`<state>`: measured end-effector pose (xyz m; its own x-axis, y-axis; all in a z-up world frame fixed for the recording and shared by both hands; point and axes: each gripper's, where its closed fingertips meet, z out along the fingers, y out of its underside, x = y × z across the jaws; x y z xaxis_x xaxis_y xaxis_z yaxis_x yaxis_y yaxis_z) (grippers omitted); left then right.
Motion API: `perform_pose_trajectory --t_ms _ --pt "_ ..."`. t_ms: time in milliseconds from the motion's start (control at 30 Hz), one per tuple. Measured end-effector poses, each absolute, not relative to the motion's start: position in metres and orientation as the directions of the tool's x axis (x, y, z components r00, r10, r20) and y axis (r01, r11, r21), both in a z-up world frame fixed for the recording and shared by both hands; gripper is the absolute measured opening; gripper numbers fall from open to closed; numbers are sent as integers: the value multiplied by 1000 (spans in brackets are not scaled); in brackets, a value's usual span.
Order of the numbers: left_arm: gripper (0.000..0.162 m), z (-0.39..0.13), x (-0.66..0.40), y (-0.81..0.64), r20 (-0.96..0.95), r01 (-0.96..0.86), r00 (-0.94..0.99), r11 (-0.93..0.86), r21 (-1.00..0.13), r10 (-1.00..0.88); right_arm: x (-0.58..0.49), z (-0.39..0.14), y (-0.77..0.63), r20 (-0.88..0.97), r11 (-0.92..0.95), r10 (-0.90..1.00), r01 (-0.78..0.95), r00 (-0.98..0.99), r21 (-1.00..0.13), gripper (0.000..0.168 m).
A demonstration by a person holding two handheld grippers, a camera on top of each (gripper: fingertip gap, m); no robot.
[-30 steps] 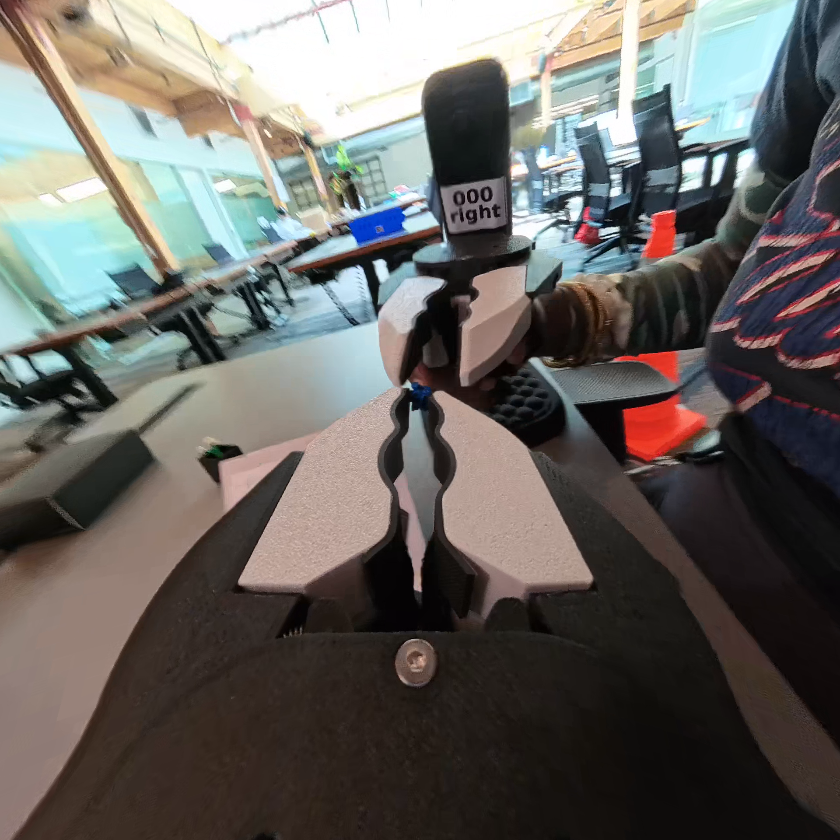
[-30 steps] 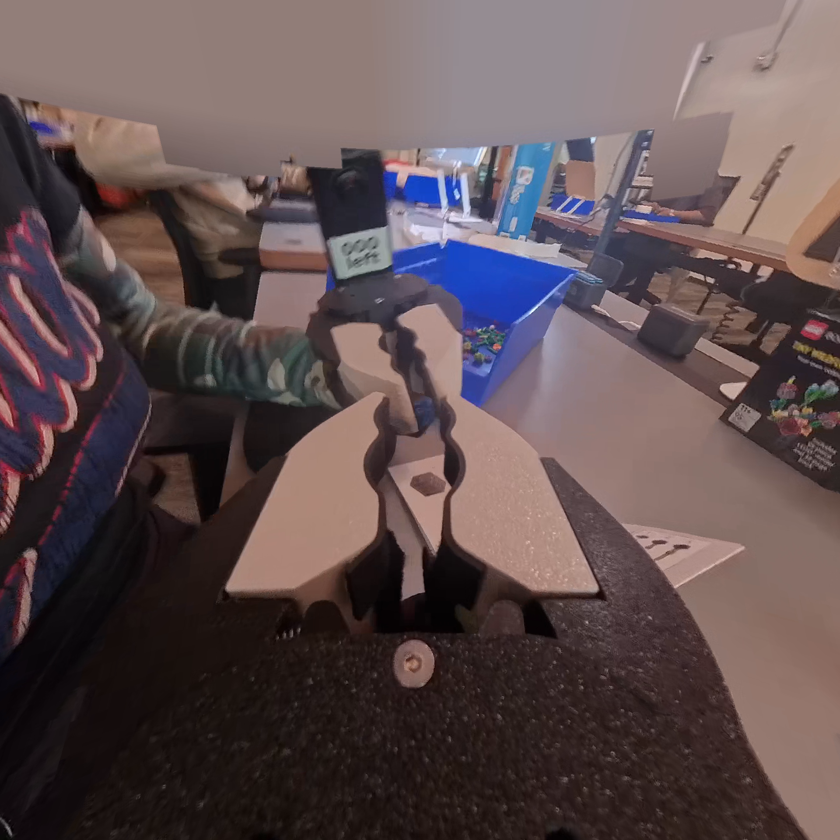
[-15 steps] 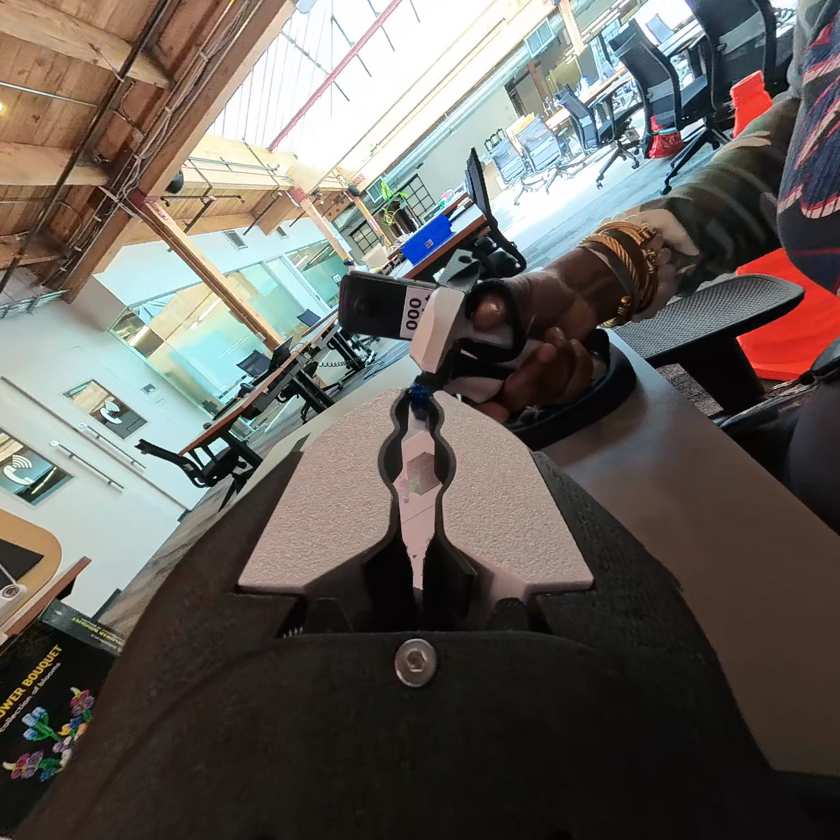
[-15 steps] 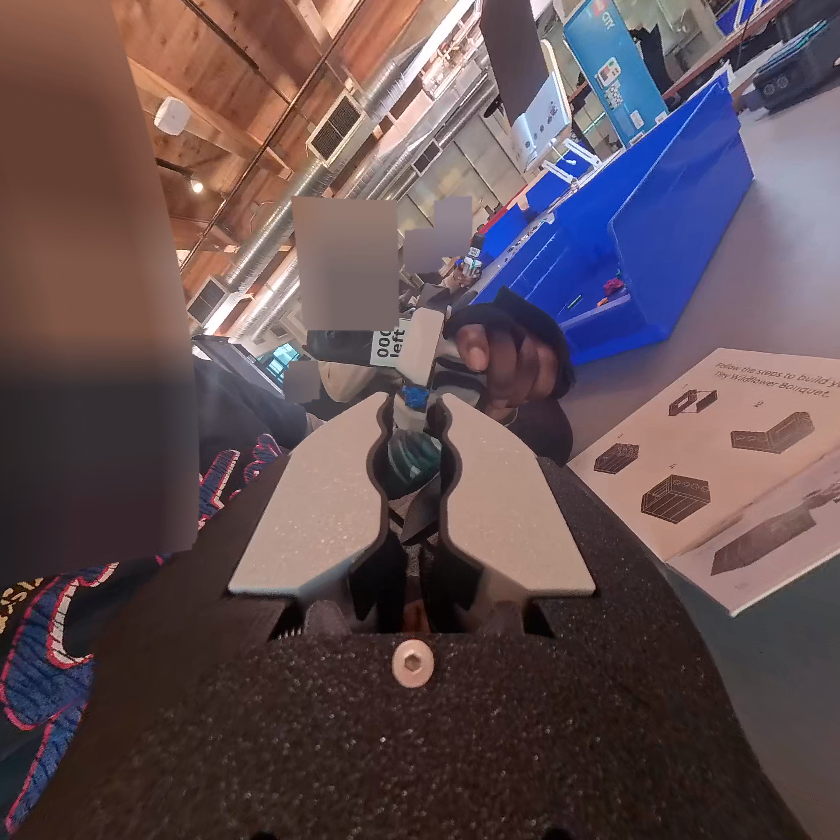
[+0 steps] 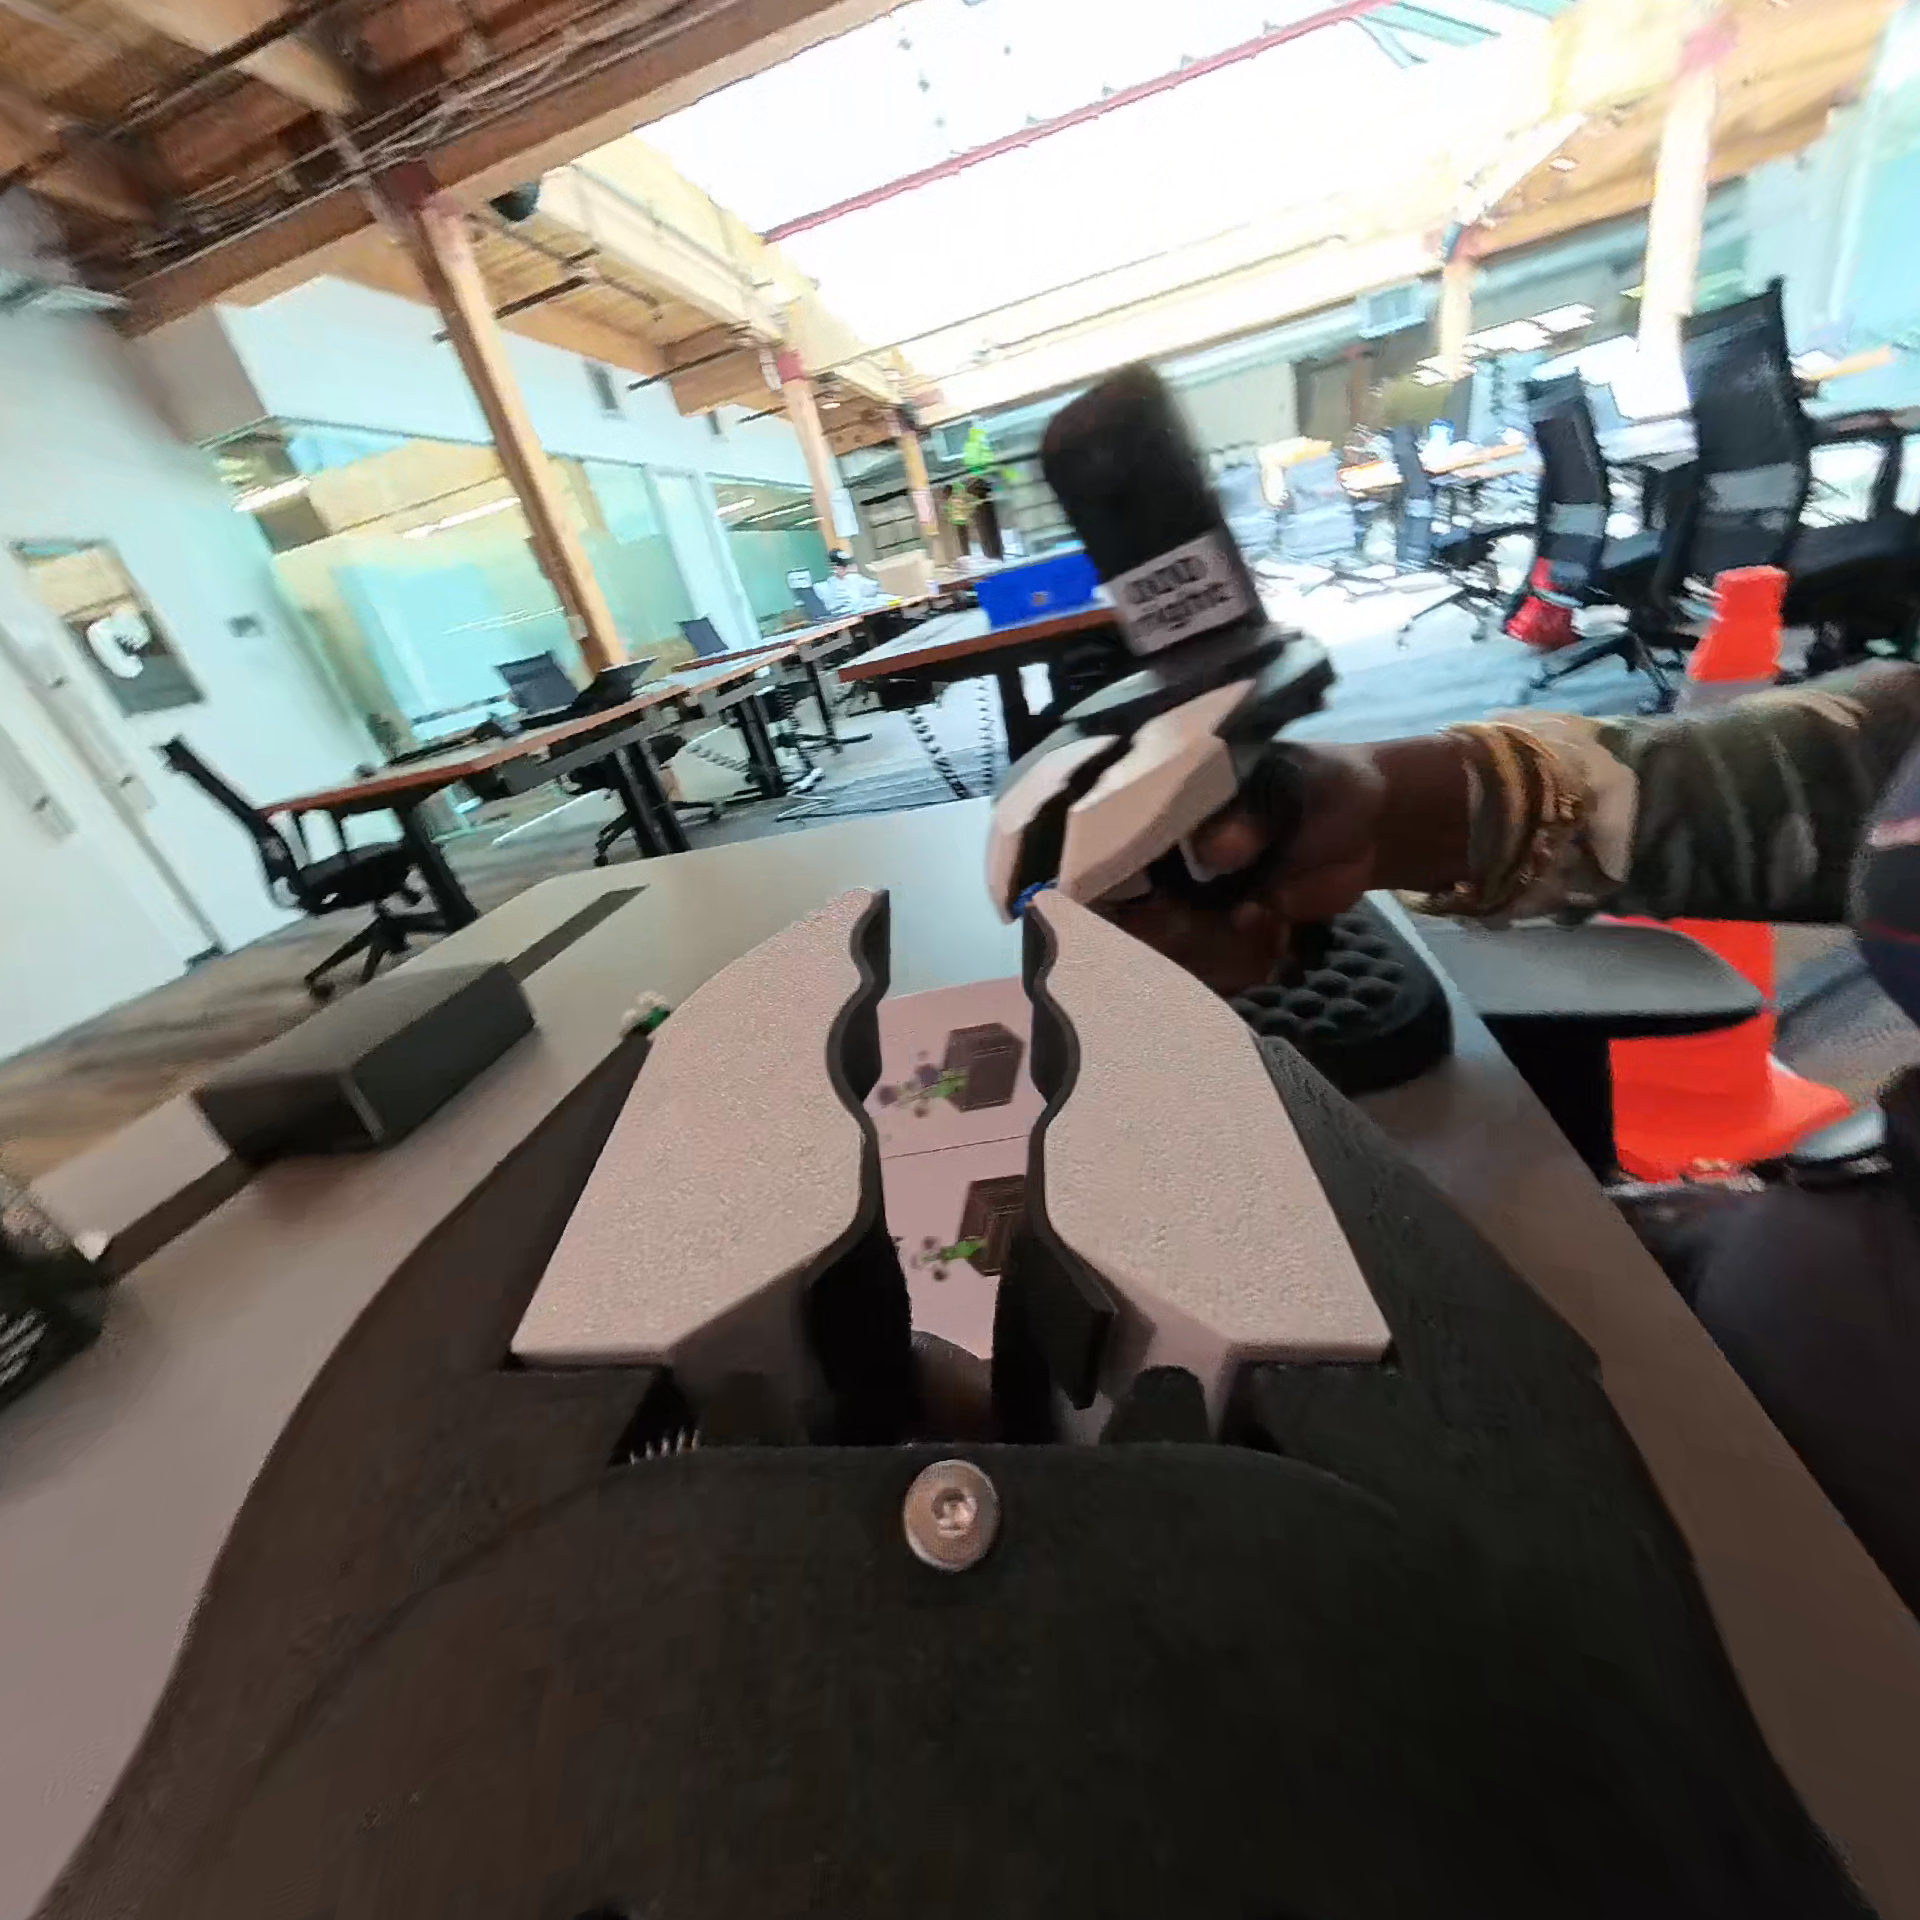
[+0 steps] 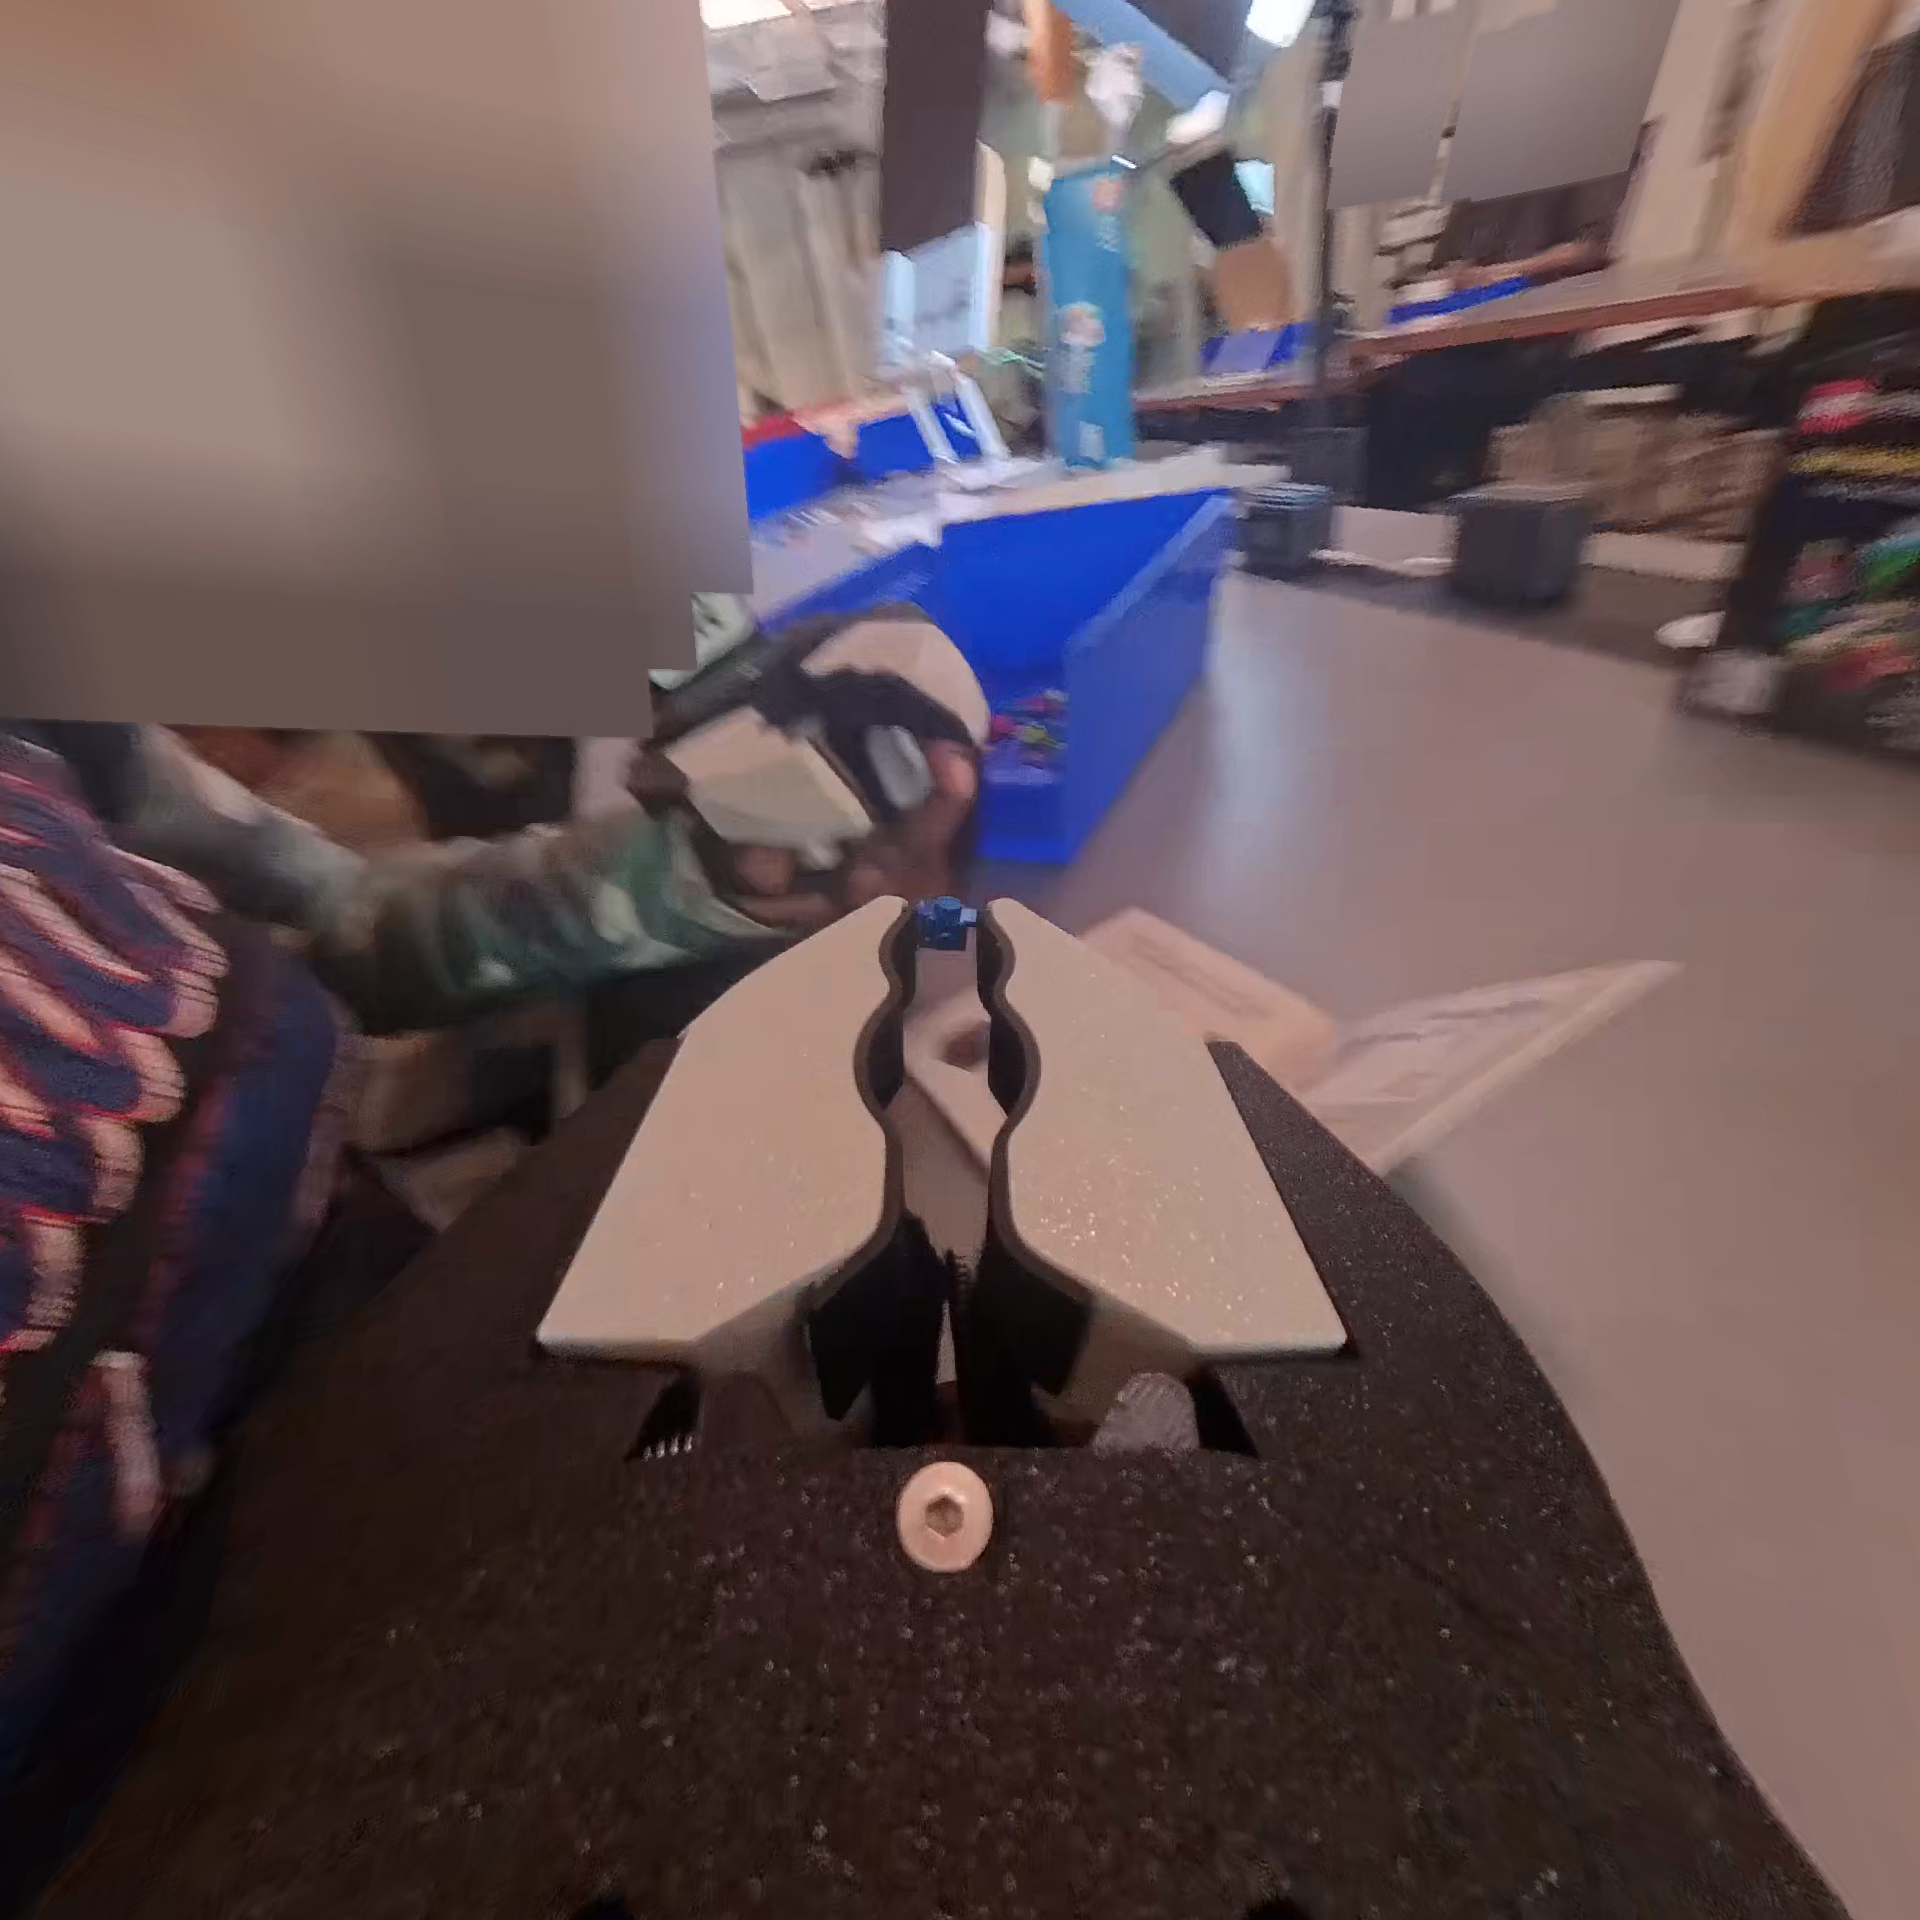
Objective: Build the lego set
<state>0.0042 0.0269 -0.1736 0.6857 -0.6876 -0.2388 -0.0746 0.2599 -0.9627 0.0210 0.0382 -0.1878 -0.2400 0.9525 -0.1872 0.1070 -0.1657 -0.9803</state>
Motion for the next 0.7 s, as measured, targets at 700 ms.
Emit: perform_pose_trajectory --t_ms 700 --pt "23 -186 -46 59 -73 -37 867 83 -996 -493 71 -302 163 213 109 976 746 46 -657 11"
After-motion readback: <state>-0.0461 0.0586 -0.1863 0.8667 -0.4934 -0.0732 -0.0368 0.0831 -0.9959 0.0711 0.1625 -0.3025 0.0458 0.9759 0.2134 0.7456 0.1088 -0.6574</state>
